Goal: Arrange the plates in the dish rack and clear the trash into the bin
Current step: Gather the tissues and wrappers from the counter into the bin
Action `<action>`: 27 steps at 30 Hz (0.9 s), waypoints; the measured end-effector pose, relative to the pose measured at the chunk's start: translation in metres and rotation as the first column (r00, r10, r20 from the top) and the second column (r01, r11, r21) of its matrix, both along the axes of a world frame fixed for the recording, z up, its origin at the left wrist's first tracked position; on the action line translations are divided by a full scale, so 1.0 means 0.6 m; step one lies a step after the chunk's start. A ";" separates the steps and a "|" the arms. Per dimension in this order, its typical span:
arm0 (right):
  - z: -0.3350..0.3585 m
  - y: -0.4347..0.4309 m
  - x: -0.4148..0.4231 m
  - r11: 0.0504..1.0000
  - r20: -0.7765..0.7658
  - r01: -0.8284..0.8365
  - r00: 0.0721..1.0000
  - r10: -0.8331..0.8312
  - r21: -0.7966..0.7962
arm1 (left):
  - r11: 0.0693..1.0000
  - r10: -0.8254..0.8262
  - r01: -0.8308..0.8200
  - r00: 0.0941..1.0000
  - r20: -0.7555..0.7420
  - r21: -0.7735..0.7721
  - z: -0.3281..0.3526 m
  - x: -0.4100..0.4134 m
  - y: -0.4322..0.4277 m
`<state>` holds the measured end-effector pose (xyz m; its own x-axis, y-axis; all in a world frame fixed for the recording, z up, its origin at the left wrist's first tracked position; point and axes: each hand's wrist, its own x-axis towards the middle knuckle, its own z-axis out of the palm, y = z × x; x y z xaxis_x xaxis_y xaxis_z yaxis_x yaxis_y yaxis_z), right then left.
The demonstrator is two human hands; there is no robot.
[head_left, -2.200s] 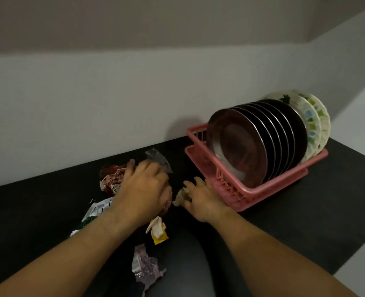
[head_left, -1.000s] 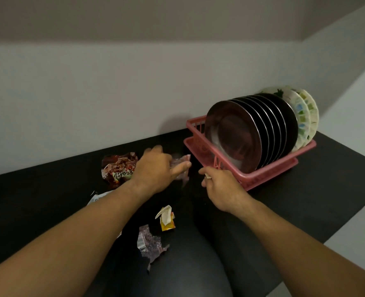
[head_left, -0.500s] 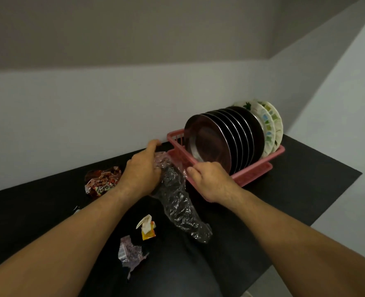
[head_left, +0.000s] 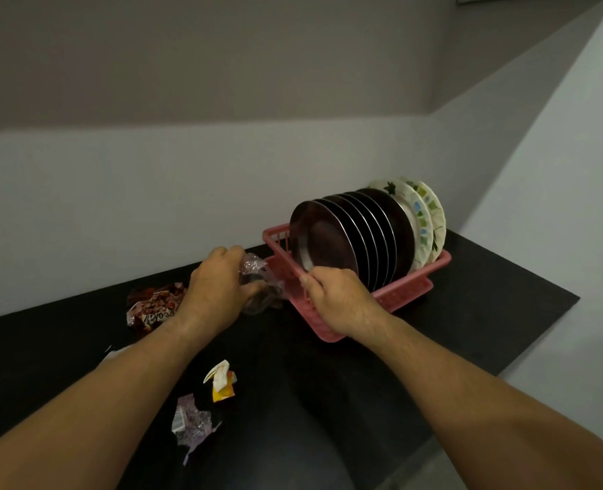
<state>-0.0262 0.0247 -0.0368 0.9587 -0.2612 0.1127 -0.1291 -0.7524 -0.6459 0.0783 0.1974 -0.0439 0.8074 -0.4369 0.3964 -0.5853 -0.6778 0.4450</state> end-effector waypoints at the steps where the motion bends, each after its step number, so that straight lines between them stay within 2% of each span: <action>1: 0.000 0.000 0.000 1.000 -0.008 -0.006 1.000 0.006 0.000 | 1.000 0.005 -0.005 1.000 0.014 -0.005 -0.003 0.000 0.001; 5: -0.006 0.010 -0.001 0.997 -0.059 -0.041 0.997 0.045 0.071 | 0.999 0.003 -0.007 0.993 -0.117 -0.040 -0.001 -0.011 0.013; 8: -0.025 0.029 -0.004 0.989 -0.117 -0.095 0.987 0.108 0.114 | 1.000 -0.030 0.030 0.989 -0.142 -0.005 0.007 -0.021 0.030; 12: -0.056 0.069 0.000 0.972 -0.187 -0.235 0.955 0.231 -0.003 | 0.998 0.053 -0.056 0.990 -0.130 -0.019 0.016 -0.020 0.056; 14: -0.073 0.092 0.006 0.956 -0.250 -0.291 0.929 0.272 -0.044 | 0.996 0.041 -0.050 0.991 -0.128 -0.074 0.016 -0.017 0.069; 17: -0.102 0.128 0.020 0.941 -0.369 -0.320 0.893 0.259 -0.114 | 0.999 -0.014 0.009 0.991 -0.130 -0.046 0.011 -0.014 0.092; 22: -0.146 0.183 0.048 0.926 -0.467 -0.332 0.857 0.218 -0.178 | 0.998 -0.037 0.046 0.983 -0.181 0.046 -0.006 -0.008 0.133; 25: -0.165 0.201 0.055 0.907 -0.514 -0.355 0.835 0.197 -0.228 | 0.997 -0.072 0.069 0.964 -0.258 -0.021 -0.014 -0.008 0.149; 27: -0.178 0.206 0.055 0.919 -0.527 -0.338 0.828 0.189 -0.201 | 0.996 -0.085 0.079 0.957 -0.277 -0.030 -0.017 -0.010 0.159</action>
<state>0.0066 0.1481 -0.1434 0.9328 -0.0198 -0.3599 -0.1409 -0.9390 -0.3136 0.0721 0.2926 -0.0541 0.8486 -0.5009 0.1700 -0.4898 -0.6226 0.6103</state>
